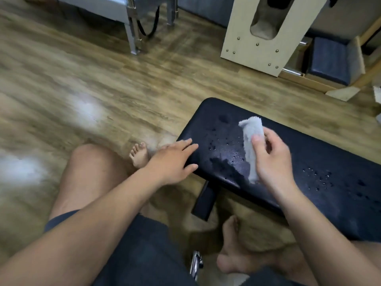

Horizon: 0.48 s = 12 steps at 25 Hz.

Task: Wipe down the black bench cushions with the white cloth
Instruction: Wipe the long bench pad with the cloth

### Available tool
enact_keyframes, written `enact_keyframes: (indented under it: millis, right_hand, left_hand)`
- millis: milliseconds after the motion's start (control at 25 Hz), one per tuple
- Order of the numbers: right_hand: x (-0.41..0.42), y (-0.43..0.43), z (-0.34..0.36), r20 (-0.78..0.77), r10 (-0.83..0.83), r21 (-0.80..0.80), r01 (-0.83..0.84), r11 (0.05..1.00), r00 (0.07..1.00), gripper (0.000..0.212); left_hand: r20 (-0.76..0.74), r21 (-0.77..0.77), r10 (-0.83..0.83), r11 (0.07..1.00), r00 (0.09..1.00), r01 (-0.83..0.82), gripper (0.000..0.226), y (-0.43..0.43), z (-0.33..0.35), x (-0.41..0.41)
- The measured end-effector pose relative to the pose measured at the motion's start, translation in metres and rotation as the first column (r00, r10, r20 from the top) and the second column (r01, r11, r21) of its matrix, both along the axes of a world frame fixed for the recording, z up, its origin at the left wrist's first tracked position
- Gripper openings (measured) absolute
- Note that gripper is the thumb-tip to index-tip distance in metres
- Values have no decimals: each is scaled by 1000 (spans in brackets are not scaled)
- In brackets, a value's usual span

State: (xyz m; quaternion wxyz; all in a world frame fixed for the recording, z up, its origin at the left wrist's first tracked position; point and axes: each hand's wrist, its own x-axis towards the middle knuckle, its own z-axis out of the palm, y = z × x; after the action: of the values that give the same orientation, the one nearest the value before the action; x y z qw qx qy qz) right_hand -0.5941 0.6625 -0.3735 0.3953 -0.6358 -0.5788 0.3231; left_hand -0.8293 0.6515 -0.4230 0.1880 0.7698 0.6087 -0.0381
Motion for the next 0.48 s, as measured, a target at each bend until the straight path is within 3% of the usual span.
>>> enact_keyframes:
  millis: [120,200,320,480]
  right_hand:
    - [-19,34,-17,396,97,161,-173,972,913,31]
    - [-37,44,-41,574,243,84,-351,933,782,35]
    - [-64,42,-69,703,411,-96,-496,863,580,33]
    - [-77,75,-70,785,342,-27,-523,852,516,31]
  left_hand:
    - [-38,-68,-45,997,998,42,67,1,-1,0]
    - [-27,-82,-53,995,998,50,64,6,4,1]
    - [-23,-63,-87,994,996,86,55,22,15,-1]
    - [-37,-39,-145,989,989,144,49,32,19,0]
